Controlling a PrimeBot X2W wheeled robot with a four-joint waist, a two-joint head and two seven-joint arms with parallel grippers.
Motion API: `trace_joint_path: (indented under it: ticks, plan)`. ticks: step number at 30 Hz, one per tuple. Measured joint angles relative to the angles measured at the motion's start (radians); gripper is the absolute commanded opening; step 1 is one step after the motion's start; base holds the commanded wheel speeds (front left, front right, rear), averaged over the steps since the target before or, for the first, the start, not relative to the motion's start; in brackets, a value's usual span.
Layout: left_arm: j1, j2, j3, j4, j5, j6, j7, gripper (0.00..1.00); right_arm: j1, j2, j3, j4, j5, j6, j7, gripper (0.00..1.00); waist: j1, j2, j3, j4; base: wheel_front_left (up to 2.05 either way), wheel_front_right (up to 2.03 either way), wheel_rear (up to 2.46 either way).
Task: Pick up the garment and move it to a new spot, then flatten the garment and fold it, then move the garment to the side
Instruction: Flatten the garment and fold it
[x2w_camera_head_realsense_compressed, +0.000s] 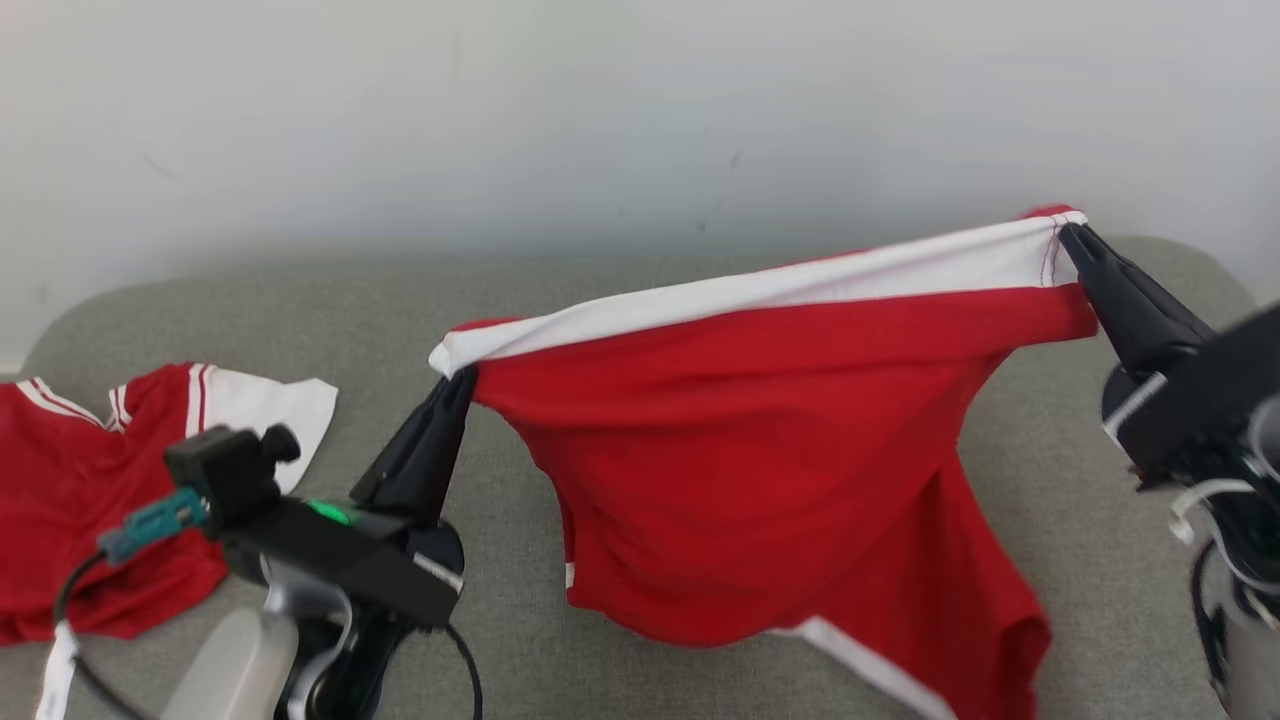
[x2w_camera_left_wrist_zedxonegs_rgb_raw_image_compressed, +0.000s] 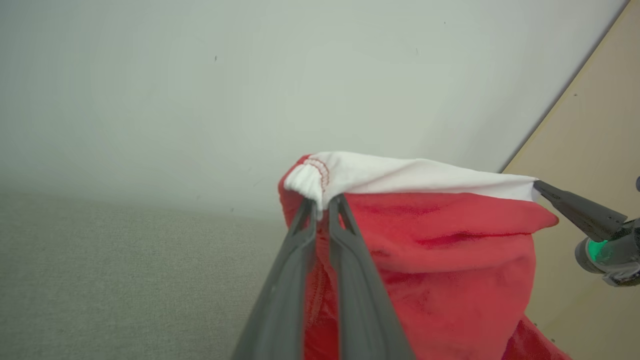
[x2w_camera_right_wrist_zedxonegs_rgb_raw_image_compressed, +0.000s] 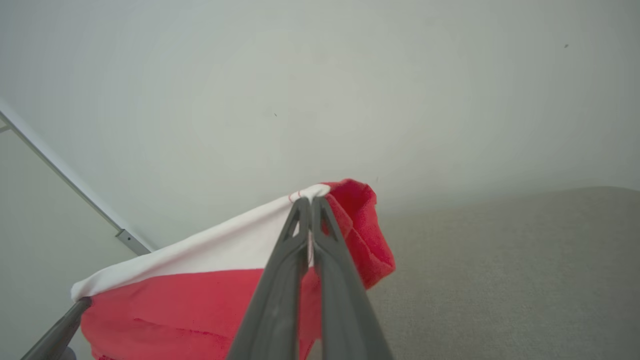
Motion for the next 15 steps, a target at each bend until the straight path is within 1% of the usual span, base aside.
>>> trace_joint_path:
  ticks: [2,5,7,8,9,12,13,15]
  plan:
    - [-0.035,-0.012,0.002,0.03,0.0,0.028,0.03,0.0,-0.05,-0.003,0.015,0.11,-0.044,-0.005,-0.003,0.0,0.0001,0.0,0.02,-0.001,0.0,0.0,0.0]
    - [-0.159,-0.047,0.007,0.12,0.015,0.081,0.064,0.0,-0.179,0.009,0.057,0.304,-0.099,-0.013,-0.035,0.0,0.0003,0.0001,0.055,-0.004,0.0,0.0,0.0]
    - [-0.28,-0.074,0.018,0.202,0.036,0.114,0.067,0.0,-0.33,0.032,0.079,0.448,-0.125,-0.013,-0.079,0.0,0.0004,0.0001,0.08,-0.008,0.0,0.0,0.0]
    - [-0.409,-0.101,0.03,0.251,0.077,0.136,0.058,0.0,-0.486,0.042,0.079,0.528,-0.163,-0.013,-0.145,0.0,0.0006,0.0002,0.102,-0.013,0.0,0.0,0.0]
    - [-0.473,-0.113,0.034,0.264,0.093,0.146,0.045,0.0,-0.555,0.041,0.068,0.546,-0.177,-0.013,-0.187,0.0,0.0006,0.0002,0.112,-0.016,0.0,0.0,0.0]
    - [-0.637,-0.146,0.047,0.259,0.137,0.146,-0.017,0.0,-0.701,0.022,0.057,0.551,-0.198,-0.013,-0.28,0.0,0.0005,0.0001,0.136,-0.023,0.0,0.0,0.0]
    - [-0.672,-0.148,0.047,0.257,0.14,0.139,-0.034,0.0,-0.717,0.016,0.059,0.546,-0.204,-0.012,-0.297,0.0,0.0004,0.0,0.142,-0.024,0.0,0.0,0.0]
    - [-0.683,-0.142,0.051,0.254,0.14,0.124,-0.053,0.0,-0.708,0.01,0.079,0.552,-0.207,0.003,-0.31,0.0,0.0003,0.0,0.152,-0.027,0.0,0.0,0.0]
